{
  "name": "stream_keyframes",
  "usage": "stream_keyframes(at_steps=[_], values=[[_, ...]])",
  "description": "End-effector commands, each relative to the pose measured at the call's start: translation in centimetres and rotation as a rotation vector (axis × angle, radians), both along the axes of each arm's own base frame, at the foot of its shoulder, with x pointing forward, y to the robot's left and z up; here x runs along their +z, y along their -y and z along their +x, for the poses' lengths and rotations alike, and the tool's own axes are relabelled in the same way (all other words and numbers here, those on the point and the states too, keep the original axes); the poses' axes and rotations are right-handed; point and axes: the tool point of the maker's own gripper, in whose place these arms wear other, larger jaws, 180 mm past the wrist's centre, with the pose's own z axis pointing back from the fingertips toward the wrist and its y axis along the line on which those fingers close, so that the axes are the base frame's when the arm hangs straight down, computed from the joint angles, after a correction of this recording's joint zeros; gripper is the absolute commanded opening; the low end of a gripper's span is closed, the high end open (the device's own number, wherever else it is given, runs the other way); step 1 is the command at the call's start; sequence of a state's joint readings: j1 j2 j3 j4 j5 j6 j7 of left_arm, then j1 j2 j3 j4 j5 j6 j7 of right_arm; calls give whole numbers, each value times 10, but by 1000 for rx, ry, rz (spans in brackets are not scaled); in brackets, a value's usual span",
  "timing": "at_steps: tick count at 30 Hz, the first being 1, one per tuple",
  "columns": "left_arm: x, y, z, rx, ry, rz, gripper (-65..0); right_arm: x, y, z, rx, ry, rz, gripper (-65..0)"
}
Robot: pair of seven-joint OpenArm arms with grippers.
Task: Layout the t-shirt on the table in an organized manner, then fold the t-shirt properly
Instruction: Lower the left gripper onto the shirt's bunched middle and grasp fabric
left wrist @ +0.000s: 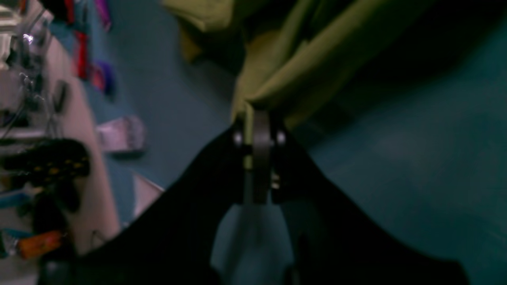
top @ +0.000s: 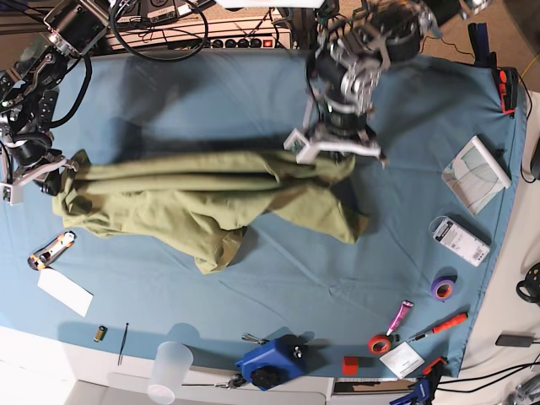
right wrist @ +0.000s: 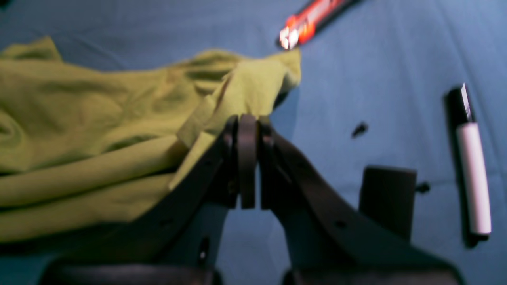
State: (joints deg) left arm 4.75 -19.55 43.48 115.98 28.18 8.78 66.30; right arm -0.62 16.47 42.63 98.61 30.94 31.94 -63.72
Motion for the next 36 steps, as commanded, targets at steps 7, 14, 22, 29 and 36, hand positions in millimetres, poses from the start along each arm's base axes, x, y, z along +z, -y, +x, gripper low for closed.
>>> stream_keyframes(at_steps=[7, 14, 22, 29, 36], values=[[18, 8, -24, 20, 25, -108, -649, -1, -11, -10, 50, -17, 63, -650], [10, 3, -36, 25, -8, -91, -382, -28, -15, -41, 60, -119, 82, -650], [35, 32, -16, -114, 94, -187, -377, -33, -18, -48, 72, -134, 90, -650], [49, 64, 6, -282, 105, -261, -377, -33, -19, -48, 75, -135, 95, -650], [19, 66, 26, -338, 11, -209, -377, -33, -19, -48, 75, -136, 95, -650]])
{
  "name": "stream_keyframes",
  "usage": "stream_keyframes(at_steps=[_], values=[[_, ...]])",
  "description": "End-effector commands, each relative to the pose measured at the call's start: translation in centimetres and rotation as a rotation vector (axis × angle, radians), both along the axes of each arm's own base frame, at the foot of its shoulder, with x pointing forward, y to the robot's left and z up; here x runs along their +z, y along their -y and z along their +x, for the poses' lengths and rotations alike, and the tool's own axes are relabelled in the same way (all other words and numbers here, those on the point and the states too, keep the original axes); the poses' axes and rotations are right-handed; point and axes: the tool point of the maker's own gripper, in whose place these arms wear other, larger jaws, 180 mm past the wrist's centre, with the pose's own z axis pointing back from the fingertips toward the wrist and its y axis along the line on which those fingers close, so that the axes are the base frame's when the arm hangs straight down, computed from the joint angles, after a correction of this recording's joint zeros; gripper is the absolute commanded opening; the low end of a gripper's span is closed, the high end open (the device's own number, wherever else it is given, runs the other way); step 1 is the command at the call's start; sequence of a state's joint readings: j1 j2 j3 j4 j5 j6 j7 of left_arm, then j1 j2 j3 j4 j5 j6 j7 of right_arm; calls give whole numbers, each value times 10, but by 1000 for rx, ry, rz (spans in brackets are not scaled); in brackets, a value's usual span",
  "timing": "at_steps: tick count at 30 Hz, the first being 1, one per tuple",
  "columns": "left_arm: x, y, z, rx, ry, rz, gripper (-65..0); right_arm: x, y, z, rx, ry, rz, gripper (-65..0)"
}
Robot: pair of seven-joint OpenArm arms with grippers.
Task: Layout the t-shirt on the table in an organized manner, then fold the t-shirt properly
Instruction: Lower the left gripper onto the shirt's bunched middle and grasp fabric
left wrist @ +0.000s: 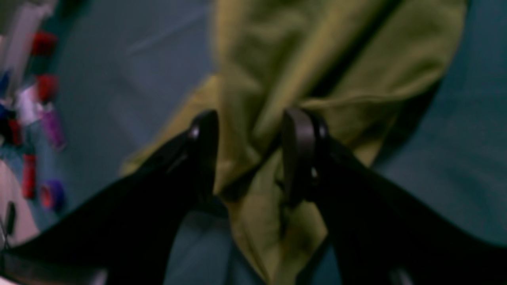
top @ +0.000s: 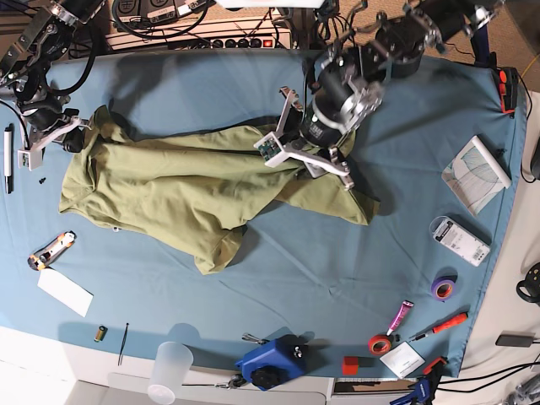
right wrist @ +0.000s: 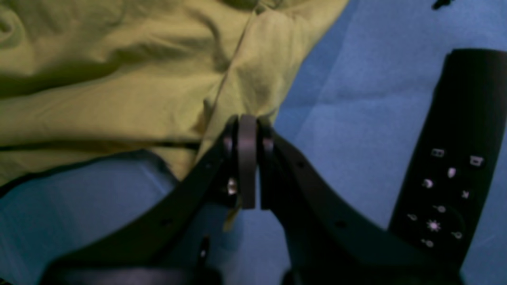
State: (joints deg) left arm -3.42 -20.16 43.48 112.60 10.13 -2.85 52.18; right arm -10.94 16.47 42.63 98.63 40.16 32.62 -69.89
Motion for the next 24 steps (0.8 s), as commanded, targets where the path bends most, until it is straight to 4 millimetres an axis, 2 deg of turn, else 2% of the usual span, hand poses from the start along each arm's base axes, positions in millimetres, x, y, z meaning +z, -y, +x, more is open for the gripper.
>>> stream_keyframes(at_steps=[1, 3, 4, 5, 7, 10, 16, 18, 24], values=[[7, -1, 10, 3, 36, -1, -377, 15, 5, 8, 9, 49, -24, -650], [2, -4, 16, 11, 35, 21, -390, 15, 3, 8, 23, 50, -30, -650], [2, -5, 19, 12, 39, 25, -423, 16, 2, 9, 38, 52, -33, -650], [4, -5, 22, 12, 46, 26, -478, 16, 2, 9, 45, 54, -36, -650], [10, -2, 29, 1, 77, 9, -647, 16, 2, 9, 45, 54, -36, -650], [28, 5, 43, -18, 140, -27, -650, 16, 2, 9, 45, 53, -36, -650], [68, 8, 86, -5, 257, -86, -650, 16, 2, 9, 45, 53, -36, -650], [71, 11, 103, -16, 272, -102, -650, 16, 2, 9, 44, 53, -36, -650], [63, 16, 165, -5, 279, -41, -650, 16, 1, 9, 44, 54, -36, -650]])
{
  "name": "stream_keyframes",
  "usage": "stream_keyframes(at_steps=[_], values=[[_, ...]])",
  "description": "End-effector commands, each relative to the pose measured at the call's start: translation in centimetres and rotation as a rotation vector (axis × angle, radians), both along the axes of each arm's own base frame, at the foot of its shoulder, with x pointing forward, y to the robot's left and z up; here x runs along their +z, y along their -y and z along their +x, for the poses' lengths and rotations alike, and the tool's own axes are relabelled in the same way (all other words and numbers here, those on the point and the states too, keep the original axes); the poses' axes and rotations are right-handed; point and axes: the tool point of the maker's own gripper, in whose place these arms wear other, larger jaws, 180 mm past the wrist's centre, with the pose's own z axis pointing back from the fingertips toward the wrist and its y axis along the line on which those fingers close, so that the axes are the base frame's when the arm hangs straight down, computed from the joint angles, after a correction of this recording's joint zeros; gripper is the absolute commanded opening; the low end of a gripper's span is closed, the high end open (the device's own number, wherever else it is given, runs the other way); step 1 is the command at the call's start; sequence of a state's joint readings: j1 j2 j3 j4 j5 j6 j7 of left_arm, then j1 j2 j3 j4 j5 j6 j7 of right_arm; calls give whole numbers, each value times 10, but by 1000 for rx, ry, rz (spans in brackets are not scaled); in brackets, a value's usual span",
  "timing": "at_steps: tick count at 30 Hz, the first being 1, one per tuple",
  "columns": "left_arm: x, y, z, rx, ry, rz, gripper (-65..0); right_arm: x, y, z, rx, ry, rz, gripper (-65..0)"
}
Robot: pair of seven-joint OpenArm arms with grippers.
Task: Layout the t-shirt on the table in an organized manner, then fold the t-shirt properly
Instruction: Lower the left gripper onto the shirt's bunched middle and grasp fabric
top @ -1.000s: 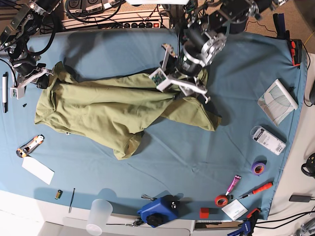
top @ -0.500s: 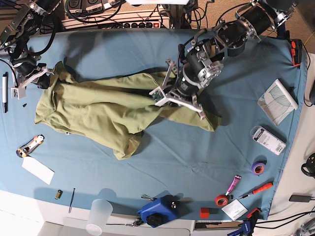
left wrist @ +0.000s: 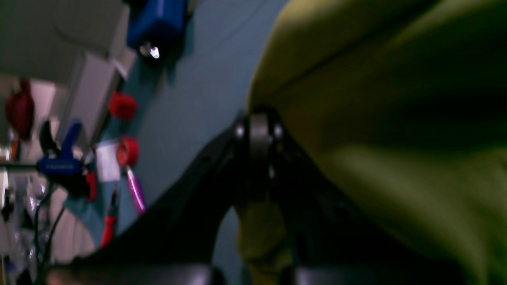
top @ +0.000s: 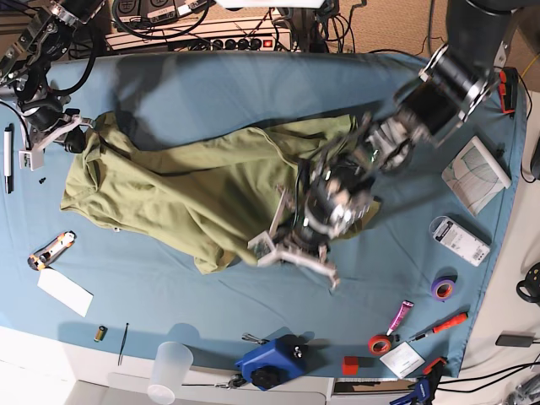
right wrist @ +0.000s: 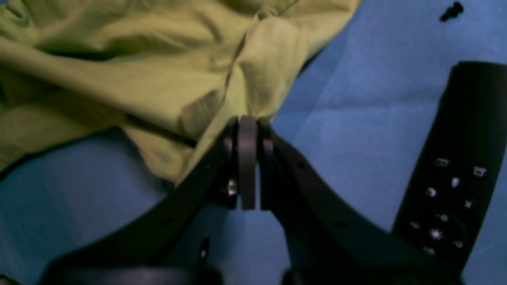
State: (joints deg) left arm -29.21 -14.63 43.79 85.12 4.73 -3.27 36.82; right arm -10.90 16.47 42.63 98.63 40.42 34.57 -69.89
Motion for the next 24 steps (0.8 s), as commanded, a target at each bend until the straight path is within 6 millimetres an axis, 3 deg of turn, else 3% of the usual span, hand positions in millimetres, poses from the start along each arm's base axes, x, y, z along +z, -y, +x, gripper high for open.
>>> stream_keyframes(at_steps=[1, 6, 9, 11, 13, 14, 19, 24], values=[[28, 6, 21, 6, 76, -26, -650, 15, 4, 8, 12, 48, -26, -650], [40, 9, 60, 42, 93, 0, -650, 15, 5, 8, 12, 48, -27, -650], [36, 11, 71, 60, 57, -3, -650, 15, 4, 8, 11, 50, -27, -650], [28, 12, 69, 53, 20, 5, -614, 15, 5, 8, 12, 50, -27, -650], [21, 9, 66, 62, -3, 20, -438, 16, 5, 8, 11, 51, -27, -650], [19, 5, 67, 88, -7, 24, -383, 16, 5, 9, 11, 53, -27, -650], [31, -43, 75, 402, 30, 63, -366, 18, 5, 11, 9, 71, -28, -650], [32, -51, 49, 486, -67, 100, -366, 22, 6, 14, 6, 95, -32, -650]])
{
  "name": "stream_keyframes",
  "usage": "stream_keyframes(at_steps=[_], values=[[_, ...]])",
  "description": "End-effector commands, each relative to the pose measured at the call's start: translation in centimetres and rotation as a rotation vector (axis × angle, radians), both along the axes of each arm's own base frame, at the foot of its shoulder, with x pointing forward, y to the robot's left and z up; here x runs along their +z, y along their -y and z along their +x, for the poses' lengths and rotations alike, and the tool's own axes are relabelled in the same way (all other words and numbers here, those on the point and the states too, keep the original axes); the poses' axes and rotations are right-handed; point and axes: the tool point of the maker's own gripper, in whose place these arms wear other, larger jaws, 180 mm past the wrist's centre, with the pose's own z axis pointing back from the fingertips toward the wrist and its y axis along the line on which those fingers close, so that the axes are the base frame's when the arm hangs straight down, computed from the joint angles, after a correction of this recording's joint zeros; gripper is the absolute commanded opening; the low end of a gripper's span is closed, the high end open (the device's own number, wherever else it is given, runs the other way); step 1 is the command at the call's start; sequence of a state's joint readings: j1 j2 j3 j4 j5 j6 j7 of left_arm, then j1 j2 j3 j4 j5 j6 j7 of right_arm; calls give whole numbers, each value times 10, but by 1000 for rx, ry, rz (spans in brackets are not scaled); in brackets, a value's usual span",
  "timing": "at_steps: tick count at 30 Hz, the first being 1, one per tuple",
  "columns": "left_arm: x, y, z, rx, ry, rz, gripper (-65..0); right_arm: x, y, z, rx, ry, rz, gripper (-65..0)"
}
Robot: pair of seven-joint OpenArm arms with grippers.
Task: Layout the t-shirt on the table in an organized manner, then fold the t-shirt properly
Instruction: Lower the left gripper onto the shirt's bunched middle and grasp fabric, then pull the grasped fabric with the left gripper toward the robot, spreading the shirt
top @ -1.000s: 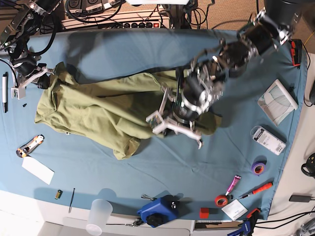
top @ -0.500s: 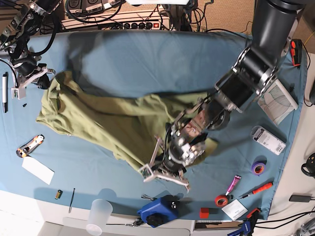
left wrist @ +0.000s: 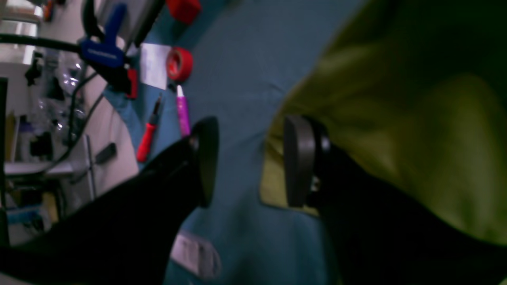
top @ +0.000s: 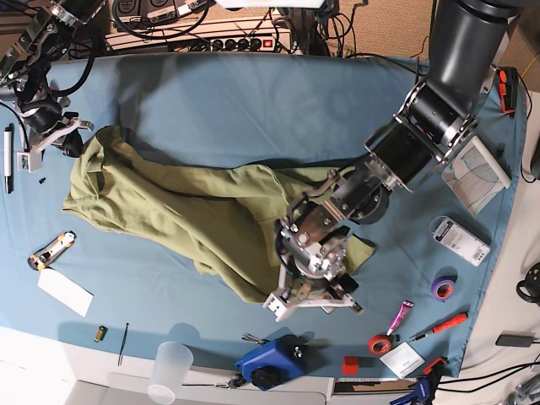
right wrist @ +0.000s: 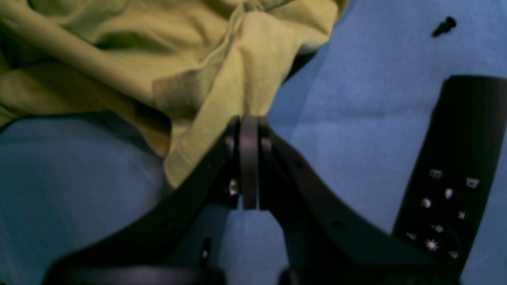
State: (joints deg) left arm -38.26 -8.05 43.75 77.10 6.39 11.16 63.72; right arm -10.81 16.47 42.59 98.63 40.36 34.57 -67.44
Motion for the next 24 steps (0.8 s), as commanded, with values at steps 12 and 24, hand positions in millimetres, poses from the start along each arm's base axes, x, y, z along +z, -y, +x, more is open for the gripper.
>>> stream_keyframes(at_steps=[12, 24], values=[[-30, 9, -74, 39, -67, -140, -366, 12, 11, 5, -1, 25, -63, -650], [-44, 52, -107, 67, -294, -668, -366, 12, 11, 5, -1, 25, -63, -650]])
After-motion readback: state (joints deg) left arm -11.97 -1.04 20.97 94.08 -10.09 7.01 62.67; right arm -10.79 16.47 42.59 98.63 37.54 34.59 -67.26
